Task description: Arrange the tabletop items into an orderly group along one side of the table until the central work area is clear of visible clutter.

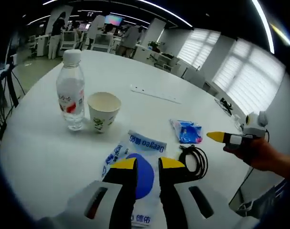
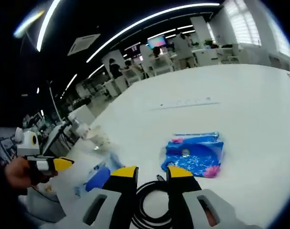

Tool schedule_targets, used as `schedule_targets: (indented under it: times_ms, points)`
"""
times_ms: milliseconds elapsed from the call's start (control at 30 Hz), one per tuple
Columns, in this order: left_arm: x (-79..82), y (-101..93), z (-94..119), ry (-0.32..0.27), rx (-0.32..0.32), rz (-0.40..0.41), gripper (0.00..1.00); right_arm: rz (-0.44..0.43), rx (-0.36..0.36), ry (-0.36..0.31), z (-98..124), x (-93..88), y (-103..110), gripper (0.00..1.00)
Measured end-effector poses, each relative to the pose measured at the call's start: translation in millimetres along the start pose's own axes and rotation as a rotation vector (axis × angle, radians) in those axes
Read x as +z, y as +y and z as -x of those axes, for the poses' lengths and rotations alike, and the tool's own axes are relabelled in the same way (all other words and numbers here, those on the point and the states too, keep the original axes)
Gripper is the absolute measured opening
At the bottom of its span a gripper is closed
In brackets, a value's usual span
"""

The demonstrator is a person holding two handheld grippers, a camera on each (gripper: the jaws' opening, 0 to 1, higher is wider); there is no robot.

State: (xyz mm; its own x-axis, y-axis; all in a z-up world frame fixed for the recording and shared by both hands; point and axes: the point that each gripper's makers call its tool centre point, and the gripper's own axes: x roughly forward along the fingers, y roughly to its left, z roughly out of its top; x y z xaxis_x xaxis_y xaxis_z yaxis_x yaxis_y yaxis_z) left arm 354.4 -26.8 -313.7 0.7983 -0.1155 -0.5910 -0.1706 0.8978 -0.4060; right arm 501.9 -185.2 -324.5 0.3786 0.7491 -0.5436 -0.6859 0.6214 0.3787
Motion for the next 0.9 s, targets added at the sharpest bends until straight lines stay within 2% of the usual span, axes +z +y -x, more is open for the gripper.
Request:
schedule_targets:
  times_ms: [133,267,367,500,567,733,833,900]
  points:
    - [-9.2,16.4,18,-0.006,0.03,0.018,0.15,0.051,0.043,0.031,-4,-12.0,33,0.24]
    - [-28.1,22.8,38,-0.003,0.057,0.052,0.15,0.07,0.074,0.057,-3,-30.4,63,0.25]
    - [-40.5,25.4,49,0.011,0.068,0.06,0.15,0.086,0.093,0.08,-6,-37.3,70,0.26]
    - [-44.3,34.0,55,0.018,0.066,0.062,0.16,0.085,0.117,0.098,-3,-50.5,84,0.28]
    - [-49.1,40.1,59,0.022,0.075,0.066,0.16,0.084,0.126,0.112,2,-65.8,99,0.28]
    - [-61.1,40.5,67,0.031,0.079,0.086,0.16,0.074,0.135,0.141,5,-83.6,98,0.29]
    - [-73.7,33.9,72,0.048,0.067,0.07,0.16,0.067,0.131,0.155,16,-93.7,101,0.3]
    - [-76.4,37.7,70,0.053,0.06,0.082,0.16,0.06,0.126,0.156,20,-100.3,100,0.3]
